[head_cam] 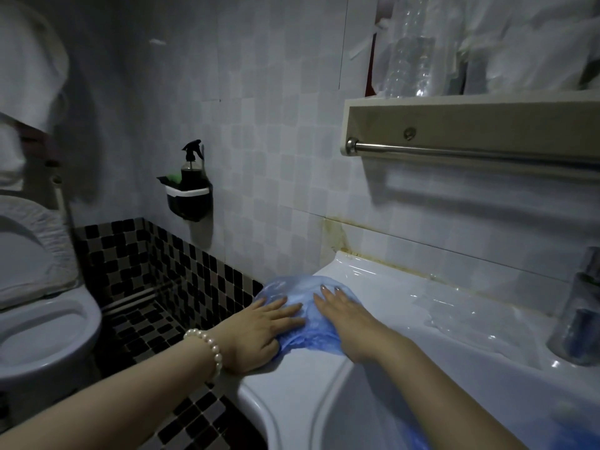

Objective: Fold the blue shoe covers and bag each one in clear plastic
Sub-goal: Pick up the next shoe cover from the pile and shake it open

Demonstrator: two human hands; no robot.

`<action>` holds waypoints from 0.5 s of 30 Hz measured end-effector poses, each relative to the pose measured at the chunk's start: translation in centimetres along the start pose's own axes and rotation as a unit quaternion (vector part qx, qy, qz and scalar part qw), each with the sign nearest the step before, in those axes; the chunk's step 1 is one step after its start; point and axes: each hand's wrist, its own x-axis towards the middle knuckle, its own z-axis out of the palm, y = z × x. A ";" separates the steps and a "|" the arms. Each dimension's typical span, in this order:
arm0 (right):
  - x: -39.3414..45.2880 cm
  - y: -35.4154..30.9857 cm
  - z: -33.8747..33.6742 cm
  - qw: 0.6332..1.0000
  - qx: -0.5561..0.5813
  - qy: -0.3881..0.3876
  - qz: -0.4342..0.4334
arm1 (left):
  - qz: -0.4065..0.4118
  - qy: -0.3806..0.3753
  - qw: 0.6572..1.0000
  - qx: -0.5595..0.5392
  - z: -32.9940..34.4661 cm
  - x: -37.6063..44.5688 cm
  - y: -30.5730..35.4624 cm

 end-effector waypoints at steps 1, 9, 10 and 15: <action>0.1 0.0 -0.1 1.000 -0.008 -0.015 0.002 | -0.004 -0.005 1.000 -0.014 0.0 0.0 -0.1; -0.2 -0.2 -0.3 0.999 0.051 -0.011 -0.002 | -0.017 -0.036 0.999 -0.017 0.0 0.1 0.1; -0.4 0.0 0.0 0.998 0.066 0.011 -0.002 | -0.022 -0.037 0.999 -0.005 -0.1 0.1 0.3; -1.9 0.8 -0.2 0.985 -0.018 0.163 -0.044 | -0.022 0.033 0.996 0.079 -2.4 -0.7 3.3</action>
